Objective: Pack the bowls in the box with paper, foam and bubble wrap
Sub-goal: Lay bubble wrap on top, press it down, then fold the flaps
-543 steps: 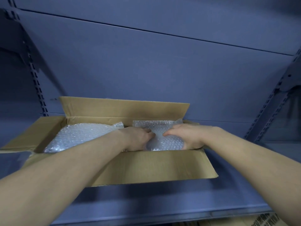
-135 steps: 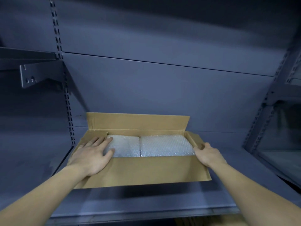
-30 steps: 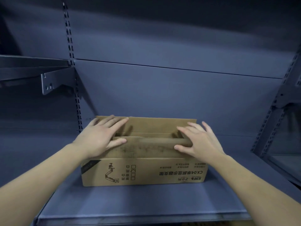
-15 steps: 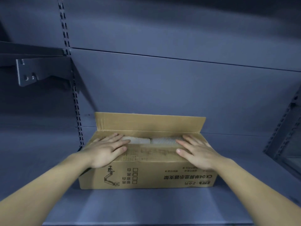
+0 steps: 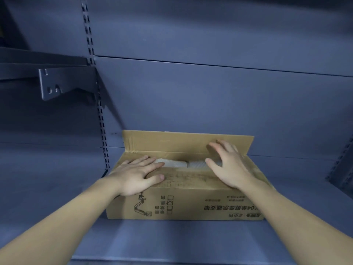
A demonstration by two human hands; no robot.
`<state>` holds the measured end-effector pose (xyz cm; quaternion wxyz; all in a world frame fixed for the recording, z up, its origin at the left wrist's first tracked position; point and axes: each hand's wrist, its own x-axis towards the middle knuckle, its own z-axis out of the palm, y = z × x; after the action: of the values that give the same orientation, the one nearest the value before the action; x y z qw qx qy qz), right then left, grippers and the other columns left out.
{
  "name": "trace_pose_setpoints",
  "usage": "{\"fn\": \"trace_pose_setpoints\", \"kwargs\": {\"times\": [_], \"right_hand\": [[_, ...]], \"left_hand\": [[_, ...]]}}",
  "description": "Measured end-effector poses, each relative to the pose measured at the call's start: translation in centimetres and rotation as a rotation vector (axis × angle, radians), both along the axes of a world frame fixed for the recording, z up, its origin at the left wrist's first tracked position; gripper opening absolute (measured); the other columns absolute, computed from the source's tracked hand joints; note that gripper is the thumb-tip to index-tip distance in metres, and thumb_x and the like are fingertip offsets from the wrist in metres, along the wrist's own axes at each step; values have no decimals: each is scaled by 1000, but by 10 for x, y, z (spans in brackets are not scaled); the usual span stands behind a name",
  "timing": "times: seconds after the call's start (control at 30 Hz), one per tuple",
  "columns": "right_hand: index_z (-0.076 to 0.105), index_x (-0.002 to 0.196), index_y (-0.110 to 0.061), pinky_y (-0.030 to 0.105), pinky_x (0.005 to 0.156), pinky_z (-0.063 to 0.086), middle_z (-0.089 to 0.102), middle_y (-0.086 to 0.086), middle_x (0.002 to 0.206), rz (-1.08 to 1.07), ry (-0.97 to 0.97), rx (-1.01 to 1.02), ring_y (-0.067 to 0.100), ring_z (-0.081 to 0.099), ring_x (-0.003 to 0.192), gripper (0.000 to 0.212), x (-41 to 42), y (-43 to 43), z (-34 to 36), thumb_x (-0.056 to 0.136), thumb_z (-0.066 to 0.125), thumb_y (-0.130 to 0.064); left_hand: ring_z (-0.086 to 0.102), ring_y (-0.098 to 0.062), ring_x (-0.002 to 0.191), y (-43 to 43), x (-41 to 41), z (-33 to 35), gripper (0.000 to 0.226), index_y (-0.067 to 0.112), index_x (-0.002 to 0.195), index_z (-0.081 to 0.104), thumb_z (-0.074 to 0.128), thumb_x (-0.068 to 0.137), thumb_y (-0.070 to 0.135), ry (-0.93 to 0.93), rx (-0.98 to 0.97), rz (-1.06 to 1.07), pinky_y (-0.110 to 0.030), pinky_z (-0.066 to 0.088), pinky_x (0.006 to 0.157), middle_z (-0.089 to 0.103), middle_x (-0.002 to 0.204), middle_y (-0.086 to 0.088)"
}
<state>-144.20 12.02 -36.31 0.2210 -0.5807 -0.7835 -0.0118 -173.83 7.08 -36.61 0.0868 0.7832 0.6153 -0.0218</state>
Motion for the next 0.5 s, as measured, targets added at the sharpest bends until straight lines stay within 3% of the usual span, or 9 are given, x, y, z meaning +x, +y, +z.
{"fn": "trace_pose_setpoints", "kwargs": {"times": [0.17, 0.5], "right_hand": [[9, 155, -41, 46, 122, 4, -5, -6, 166, -75, -186, 83, 18, -12, 151, 68, -31, 24, 13, 95, 35, -61], [3, 155, -41, 52, 121, 10, 4, -6, 166, -116, -192, 14, 21, -6, 152, 74, -44, 17, 9, 92, 32, -68]], "left_hand": [[-7, -2, 149, 1, 0, 0, 66, 52, 151, 7, 15, 90, 75, -3, 7, -2, -44, 2, 121, -3, 162, 22], [-13, -1, 148, 2, -4, -6, 68, 51, 152, 3, 17, 90, 75, -35, 129, -30, -48, 8, 122, -9, 161, 22]]}}
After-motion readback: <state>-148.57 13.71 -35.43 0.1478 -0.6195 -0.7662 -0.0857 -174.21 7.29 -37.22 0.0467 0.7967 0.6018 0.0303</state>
